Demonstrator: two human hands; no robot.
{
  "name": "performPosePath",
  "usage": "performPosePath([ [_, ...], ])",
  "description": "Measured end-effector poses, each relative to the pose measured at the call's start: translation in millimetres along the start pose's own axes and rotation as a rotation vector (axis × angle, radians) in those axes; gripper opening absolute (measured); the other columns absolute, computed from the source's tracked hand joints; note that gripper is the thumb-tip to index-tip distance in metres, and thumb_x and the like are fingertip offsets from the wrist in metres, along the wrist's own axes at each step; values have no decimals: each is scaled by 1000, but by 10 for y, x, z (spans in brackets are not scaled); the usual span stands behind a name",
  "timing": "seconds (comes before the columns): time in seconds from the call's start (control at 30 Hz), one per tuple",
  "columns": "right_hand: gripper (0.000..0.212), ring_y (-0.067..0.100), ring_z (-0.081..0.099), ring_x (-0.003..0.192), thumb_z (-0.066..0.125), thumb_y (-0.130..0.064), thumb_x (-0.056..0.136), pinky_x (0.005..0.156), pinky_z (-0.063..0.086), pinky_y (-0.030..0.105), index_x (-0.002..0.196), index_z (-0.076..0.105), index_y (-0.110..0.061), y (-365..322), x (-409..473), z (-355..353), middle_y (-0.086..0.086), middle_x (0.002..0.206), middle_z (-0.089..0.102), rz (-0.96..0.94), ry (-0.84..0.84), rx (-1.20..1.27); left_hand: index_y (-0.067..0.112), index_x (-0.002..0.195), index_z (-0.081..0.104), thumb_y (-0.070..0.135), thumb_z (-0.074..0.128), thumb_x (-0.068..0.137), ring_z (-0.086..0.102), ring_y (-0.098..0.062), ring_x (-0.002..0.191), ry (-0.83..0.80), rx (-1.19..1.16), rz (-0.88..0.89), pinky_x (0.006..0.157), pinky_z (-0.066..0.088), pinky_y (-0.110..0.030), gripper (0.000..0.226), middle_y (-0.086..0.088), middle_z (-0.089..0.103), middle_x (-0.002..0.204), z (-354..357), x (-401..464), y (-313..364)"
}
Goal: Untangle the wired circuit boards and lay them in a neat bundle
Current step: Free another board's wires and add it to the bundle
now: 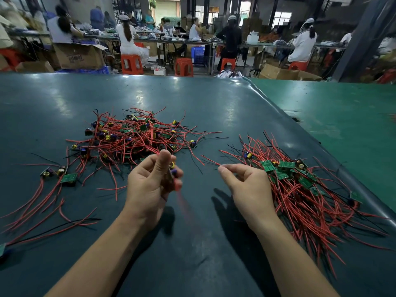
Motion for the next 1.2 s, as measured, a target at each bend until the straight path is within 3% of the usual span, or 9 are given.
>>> performPosePath([
  [0.1, 33, 7, 37, 37, 69, -48, 80, 37, 30, 16, 82, 79, -17, -10, -133, 263, -4, 42, 45, 170, -233, 303, 17, 66, 73, 68, 86, 38, 34, -8, 24, -108, 99, -112, 36, 30, -13, 60, -3, 48, 43, 94, -52, -99],
  [0.17, 43, 7, 30, 31, 64, -58, 74, 35, 22, 11, 82, 78, -17, -43, -257, 453, -3, 41, 40, 244, -420, 354, 15, 65, 73, 65, 77, 52, 34, -8, 24, -178, 282, -165, 35, 26, -11, 52, -3, 47, 41, 164, -136, -205],
  [0.23, 38, 6, 29, 30, 66, -51, 78, 34, 21, 11, 83, 76, -15, -57, -348, 544, -3, 41, 41, 259, -513, 327, 7, 66, 71, 55, 72, 58, 35, -11, 28, -230, 429, -182, 35, 23, -13, 49, -6, 48, 45, 205, -199, -299],
  [0.33, 12, 3, 30, 32, 73, -21, 83, 33, 22, 12, 87, 78, -10, 14, -317, 504, -5, 41, 42, 305, -437, 331, -5, 73, 66, 48, 73, 63, 34, -11, 31, -266, 487, -194, 33, 24, -13, 55, -9, 45, 53, 222, -224, -363],
  [0.4, 6, 3, 30, 33, 73, -13, 82, 34, 22, 12, 82, 78, -10, 54, -283, 477, -5, 42, 41, 345, -380, 396, 1, 71, 68, 44, 70, 69, 35, -12, 35, -282, 471, -174, 37, 27, -15, 43, -8, 45, 54, 262, -222, -348],
  [0.47, 11, 5, 27, 32, 71, -14, 84, 36, 21, 13, 76, 78, -12, 56, -253, 457, -4, 41, 38, 351, -339, 465, 9, 71, 70, 37, 67, 77, 36, -16, 43, -294, 448, -154, 44, 25, -19, 29, -10, 45, 55, 295, -215, -332],
  [0.73, 29, 7, 26, 32, 57, -20, 96, 37, 21, 13, 75, 74, -8, 48, -183, 396, -3, 42, 41, 348, -237, 573, 18, 66, 66, 31, 66, 80, 30, -12, 34, -338, 413, -170, 39, 20, -16, 19, 1, 40, 46, 310, -192, -359],
  [1.1, 30, 4, 23, 30, 47, -15, 101, 32, 19, 13, 77, 63, -5, 155, 28, 92, -7, 41, 32, 343, 9, 805, 16, 63, 64, 32, 71, 72, 33, -10, 27, -510, 324, -246, 36, 27, -12, 20, 1, 43, 42, 435, -332, -389],
  [1.2, 33, 5, 22, 31, 46, -17, 102, 32, 19, 13, 74, 60, -5, 192, 17, 99, -6, 40, 30, 360, 39, 837, 10, 65, 61, 23, 70, 76, 32, -10, 25, -527, 276, -263, 35, 27, -12, 19, 2, 45, 41, 461, -357, -381],
])
Point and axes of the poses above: each hand's wrist, its own x-axis towards the middle knuckle, its own z-axis out of the palm, y = z × x, the point moved 9 cm from there along x, towards the middle knuckle
